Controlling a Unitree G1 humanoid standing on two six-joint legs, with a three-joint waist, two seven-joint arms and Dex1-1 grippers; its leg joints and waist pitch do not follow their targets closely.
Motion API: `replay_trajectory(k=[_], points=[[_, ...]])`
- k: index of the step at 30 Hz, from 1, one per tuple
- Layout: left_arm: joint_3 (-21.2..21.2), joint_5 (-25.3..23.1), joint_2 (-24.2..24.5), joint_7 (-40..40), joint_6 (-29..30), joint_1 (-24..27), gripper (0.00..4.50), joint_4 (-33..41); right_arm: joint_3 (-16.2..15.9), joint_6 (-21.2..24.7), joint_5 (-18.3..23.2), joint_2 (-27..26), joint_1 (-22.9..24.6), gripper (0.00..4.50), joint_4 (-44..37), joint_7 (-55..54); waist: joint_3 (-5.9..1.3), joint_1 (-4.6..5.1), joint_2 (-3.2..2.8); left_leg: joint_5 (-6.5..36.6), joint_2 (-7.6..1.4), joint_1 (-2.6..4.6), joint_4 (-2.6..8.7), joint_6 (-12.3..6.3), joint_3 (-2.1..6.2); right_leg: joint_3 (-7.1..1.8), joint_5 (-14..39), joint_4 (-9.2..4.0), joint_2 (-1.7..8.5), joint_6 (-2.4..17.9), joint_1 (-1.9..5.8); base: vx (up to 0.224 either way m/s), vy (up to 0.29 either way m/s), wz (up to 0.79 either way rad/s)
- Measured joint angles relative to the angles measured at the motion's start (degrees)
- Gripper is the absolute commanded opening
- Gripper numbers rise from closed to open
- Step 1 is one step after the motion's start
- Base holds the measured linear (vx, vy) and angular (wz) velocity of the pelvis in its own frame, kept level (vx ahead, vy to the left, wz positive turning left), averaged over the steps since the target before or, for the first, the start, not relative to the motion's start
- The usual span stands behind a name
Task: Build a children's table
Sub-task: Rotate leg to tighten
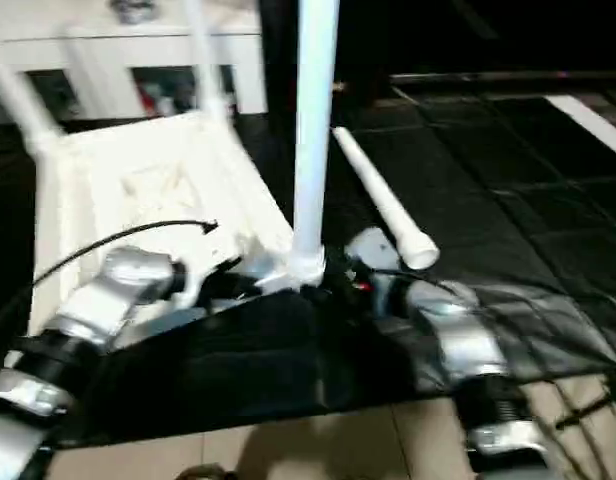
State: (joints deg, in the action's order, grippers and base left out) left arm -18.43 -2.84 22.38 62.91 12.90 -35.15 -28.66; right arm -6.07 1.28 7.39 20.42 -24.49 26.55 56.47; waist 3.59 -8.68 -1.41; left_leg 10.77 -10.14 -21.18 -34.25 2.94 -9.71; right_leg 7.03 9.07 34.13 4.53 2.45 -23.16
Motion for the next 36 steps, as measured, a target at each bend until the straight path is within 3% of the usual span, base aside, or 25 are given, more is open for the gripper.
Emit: replay_trajectory(k=[6,14,17,36], points=[[-3.0,0.4,2.8,8.6,-5.7,0.0,0.0,-0.1,-1.3,-1.0,1.7,2.4,0.2,4.47,-1.8,8.0,-0.01,-1.3,0.01,0.0,-0.03,0.0,-0.05,-0.08,-0.12,-0.04,0.0,0.01,0.06,0.0,0.11,0.0,0.0,0.0],[-5.7,0.5,1.8,14.1,-10.9,-0.4,0.0,-1.0,-6.6,-6.0,0.2,4.6,-0.2,4.47,-0.6,16.6,-0.02,-1.23,0.05,-0.2,-0.02,-0.01,-0.07,-0.26,-0.37,-0.05,0.2,0.06,0.27,-0.3,0.24,0.0,0.0,0.0],[-6.3,0.5,1.8,15.0,-11.9,-0.5,0.0,-1.1,-6.9,-6.5,-0.3,5.1,-0.7,4.47,0.8,18.3,-0.05,-0.95,0.12,-0.2,-0.02,0.0,-0.11,-0.29,-0.38,-0.05,0.2,0.09,0.29,-0.4,0.25,0.0,0.0,0.0],[-6.4,0.5,1.8,16.2,-13.9,-0.9,0.0,-2.2,-7.0,-5.3,2.3,5.2,-2.5,2.94,2.6,25.1,-0.05,-0.88,0.21,-0.2,-0.02,0.01,-0.13,-0.28,-0.39,-0.05,0.3,0.27,0.31,-0.5,0.2,0.0,0.0,0.0]])
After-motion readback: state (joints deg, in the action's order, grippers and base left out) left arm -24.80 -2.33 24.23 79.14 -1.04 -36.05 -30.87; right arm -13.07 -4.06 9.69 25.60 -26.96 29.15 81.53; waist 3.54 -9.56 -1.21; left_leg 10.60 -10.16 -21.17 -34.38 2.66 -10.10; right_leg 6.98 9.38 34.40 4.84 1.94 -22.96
